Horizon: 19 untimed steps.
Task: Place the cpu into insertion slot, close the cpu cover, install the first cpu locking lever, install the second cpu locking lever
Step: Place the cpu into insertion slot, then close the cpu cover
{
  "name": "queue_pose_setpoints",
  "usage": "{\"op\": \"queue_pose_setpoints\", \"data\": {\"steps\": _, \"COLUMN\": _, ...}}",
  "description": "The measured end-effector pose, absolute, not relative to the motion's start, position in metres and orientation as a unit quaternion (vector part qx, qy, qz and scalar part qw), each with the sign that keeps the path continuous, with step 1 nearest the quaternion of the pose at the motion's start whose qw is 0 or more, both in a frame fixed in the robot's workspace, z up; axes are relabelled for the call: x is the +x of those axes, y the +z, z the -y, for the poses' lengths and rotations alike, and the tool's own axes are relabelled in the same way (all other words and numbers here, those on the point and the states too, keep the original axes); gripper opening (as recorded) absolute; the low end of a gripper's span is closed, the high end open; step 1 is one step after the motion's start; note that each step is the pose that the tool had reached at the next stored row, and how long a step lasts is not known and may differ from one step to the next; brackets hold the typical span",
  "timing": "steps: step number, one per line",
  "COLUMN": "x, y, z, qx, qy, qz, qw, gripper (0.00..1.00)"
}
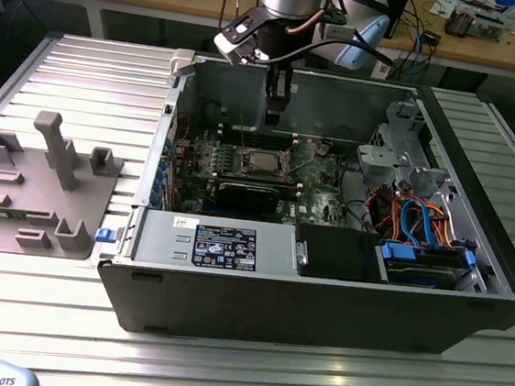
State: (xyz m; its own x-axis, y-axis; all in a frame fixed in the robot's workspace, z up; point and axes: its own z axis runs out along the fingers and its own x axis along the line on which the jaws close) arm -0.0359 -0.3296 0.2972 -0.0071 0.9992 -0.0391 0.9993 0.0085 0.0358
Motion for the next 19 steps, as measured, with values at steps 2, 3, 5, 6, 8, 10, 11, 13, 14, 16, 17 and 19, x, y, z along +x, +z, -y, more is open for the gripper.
{"op": "queue_pose_setpoints", "data": {"steps": 2, "x": -0.036, "y": 0.297, "z": 0.33, "qx": 0.704, "qy": -0.001, "qz": -0.71, "qw": 0.026, "gripper": 0.11}}
{"op": "queue_pose_setpoints", "data": {"steps": 3, "x": -0.036, "y": 0.297, "z": 0.33, "qx": 0.704, "qy": -0.001, "qz": -0.71, "qw": 0.026, "gripper": 0.11}}
{"op": "queue_pose_setpoints", "data": {"steps": 5, "x": -0.035, "y": 0.297, "z": 0.33, "qx": 0.704, "qy": -0.001, "qz": -0.71, "qw": 0.026, "gripper": 0.11}}
{"op": "queue_pose_setpoints", "data": {"steps": 6, "x": -0.035, "y": 0.296, "z": 0.331, "qx": 0.704, "qy": -0.001, "qz": -0.71, "qw": 0.026, "gripper": 0.11}}
{"op": "queue_pose_setpoints", "data": {"steps": 8, "x": -0.033, "y": 0.296, "z": 0.331, "qx": 0.704, "qy": -0.001, "qz": -0.71, "qw": 0.026, "gripper": 0.11}}
{"op": "queue_pose_setpoints", "data": {"steps": 10, "x": -0.03, "y": 0.296, "z": 0.332, "qx": 0.704, "qy": -0.001, "qz": -0.71, "qw": 0.026, "gripper": 0.11}}
{"op": "queue_pose_setpoints", "data": {"steps": 11, "x": -0.029, "y": 0.296, "z": 0.332, "qx": 0.704, "qy": -0.001, "qz": -0.71, "qw": 0.026, "gripper": 0.11}}
{"op": "queue_pose_setpoints", "data": {"steps": 13, "x": -0.027, "y": 0.295, "z": 0.332, "qx": 0.704, "qy": -0.001, "qz": -0.71, "qw": 0.026, "gripper": 0.11}}
{"op": "queue_pose_setpoints", "data": {"steps": 14, "x": -0.025, "y": 0.295, "z": 0.332, "qx": 0.704, "qy": -0.001, "qz": -0.71, "qw": 0.026, "gripper": 0.11}}
{"op": "queue_pose_setpoints", "data": {"steps": 16, "x": -0.022, "y": 0.293, "z": 0.332, "qx": 0.704, "qy": -0.001, "qz": -0.71, "qw": 0.026, "gripper": 0.11}}
{"op": "queue_pose_setpoints", "data": {"steps": 17, "x": -0.021, "y": 0.293, "z": 0.333, "qx": 0.704, "qy": -0.002, "qz": -0.71, "qw": 0.026, "gripper": 0.11}}
{"op": "queue_pose_setpoints", "data": {"steps": 19, "x": -0.02, "y": 0.292, "z": 0.333, "qx": 0.704, "qy": -0.002, "qz": -0.71, "qw": 0.026, "gripper": 0.11}}
